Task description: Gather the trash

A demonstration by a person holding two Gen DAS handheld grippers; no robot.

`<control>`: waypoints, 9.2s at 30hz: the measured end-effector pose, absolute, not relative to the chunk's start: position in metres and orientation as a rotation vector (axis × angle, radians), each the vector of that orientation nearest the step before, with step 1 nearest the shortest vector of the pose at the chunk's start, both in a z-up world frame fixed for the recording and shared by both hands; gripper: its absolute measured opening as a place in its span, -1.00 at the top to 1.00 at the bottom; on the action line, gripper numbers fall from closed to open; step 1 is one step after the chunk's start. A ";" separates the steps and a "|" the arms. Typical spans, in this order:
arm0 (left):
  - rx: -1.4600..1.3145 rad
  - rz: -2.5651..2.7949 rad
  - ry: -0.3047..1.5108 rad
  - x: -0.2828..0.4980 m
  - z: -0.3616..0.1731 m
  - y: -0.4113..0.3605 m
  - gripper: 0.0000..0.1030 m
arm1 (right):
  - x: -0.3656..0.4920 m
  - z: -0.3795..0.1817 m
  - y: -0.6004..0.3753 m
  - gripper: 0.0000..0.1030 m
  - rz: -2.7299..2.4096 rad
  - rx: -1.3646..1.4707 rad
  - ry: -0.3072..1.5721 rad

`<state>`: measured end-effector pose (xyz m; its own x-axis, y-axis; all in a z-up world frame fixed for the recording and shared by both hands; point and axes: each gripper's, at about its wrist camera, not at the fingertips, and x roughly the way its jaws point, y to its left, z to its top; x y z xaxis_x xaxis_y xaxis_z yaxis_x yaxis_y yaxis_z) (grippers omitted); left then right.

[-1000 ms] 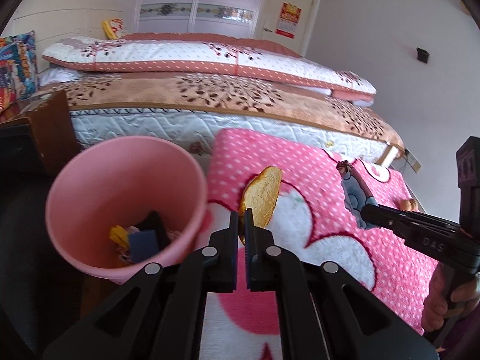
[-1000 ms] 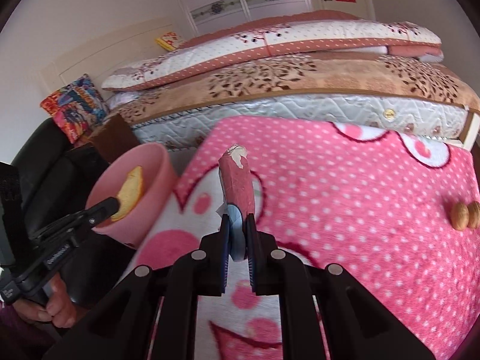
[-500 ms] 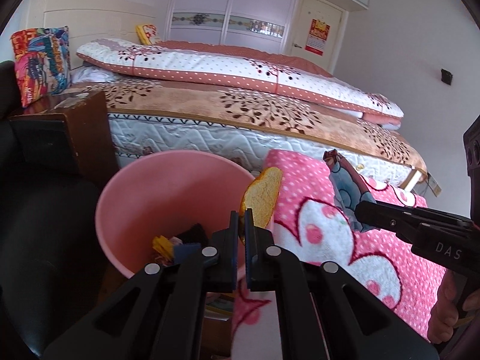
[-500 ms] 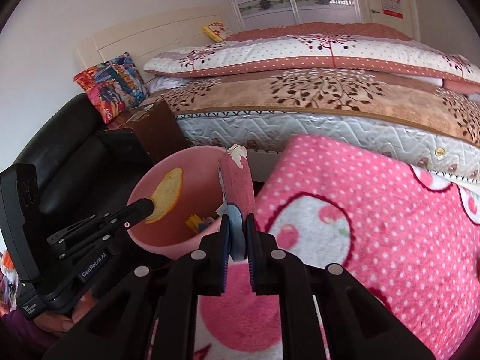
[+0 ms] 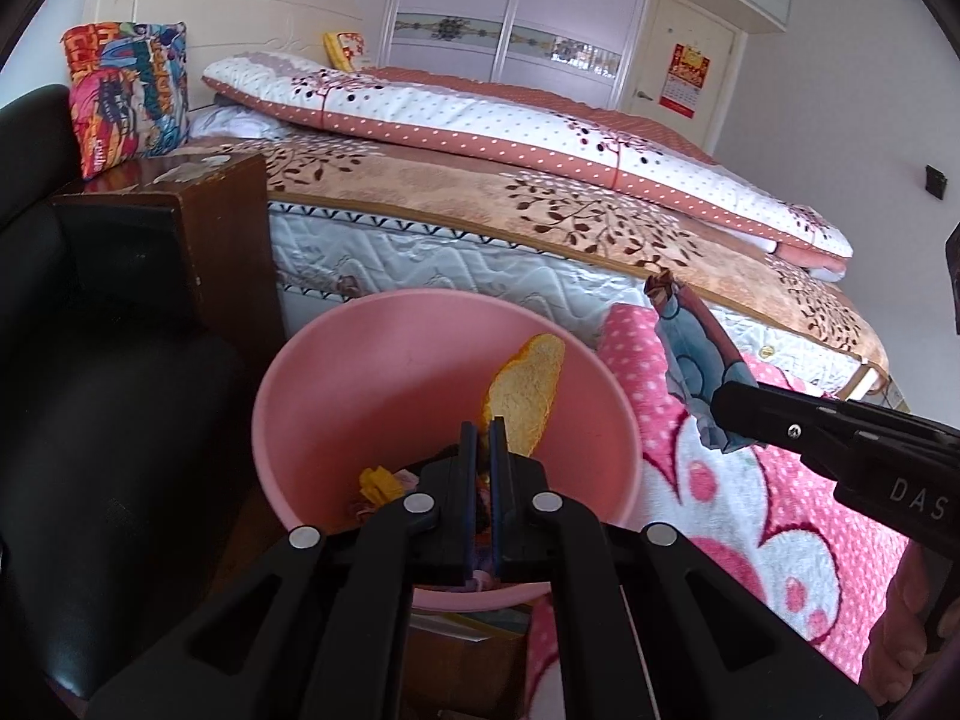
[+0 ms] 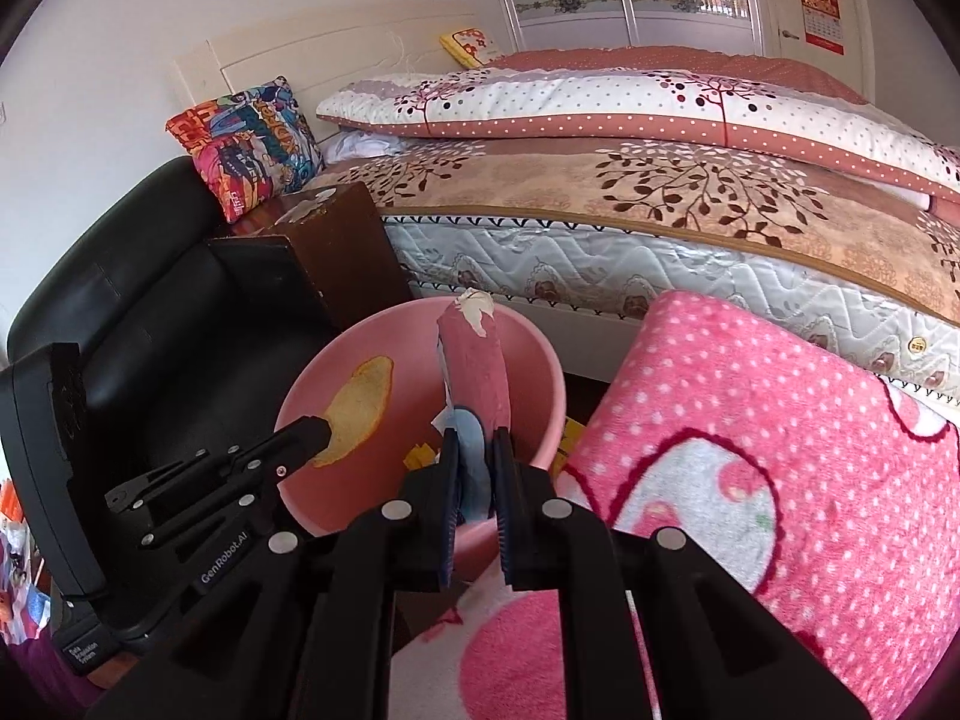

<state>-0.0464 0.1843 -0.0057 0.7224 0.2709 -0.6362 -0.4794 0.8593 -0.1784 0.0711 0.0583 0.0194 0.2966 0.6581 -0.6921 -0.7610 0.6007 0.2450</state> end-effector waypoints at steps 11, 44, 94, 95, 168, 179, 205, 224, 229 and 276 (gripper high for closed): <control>-0.367 0.460 0.680 -0.048 -0.024 0.204 0.94 | 0.076 0.000 0.087 0.80 0.952 -0.151 0.890; -0.420 0.472 0.725 -0.042 -0.039 0.218 0.27 | 0.079 -0.021 0.102 0.74 0.958 -0.172 0.929; -0.255 0.359 0.610 -0.044 0.020 0.132 0.25 | 0.029 0.016 -0.016 -0.37 0.794 -0.142 0.669; -0.255 0.354 0.614 -0.043 0.019 0.130 0.25 | 0.030 0.016 -0.017 -0.37 0.793 -0.140 0.668; -0.235 0.359 0.626 -0.034 0.010 0.123 0.25 | 0.038 0.013 -0.039 -0.41 0.751 -0.010 0.692; -0.226 0.355 0.629 -0.034 0.010 0.121 0.25 | 0.039 0.012 -0.039 -0.41 0.749 -0.003 0.697; -0.216 0.342 0.631 -0.032 0.007 0.116 0.25 | 0.037 0.016 -0.043 -0.41 0.735 0.023 0.686; -0.200 0.333 0.632 -0.031 0.008 0.113 0.25 | 0.037 0.015 -0.044 -0.41 0.733 0.025 0.695; -0.198 0.339 0.633 -0.031 0.008 0.113 0.25 | 0.038 0.015 -0.044 -0.41 0.733 0.025 0.695; -0.127 0.353 0.631 -0.025 0.009 0.103 0.25 | 0.041 0.010 -0.049 -0.41 0.730 0.036 0.709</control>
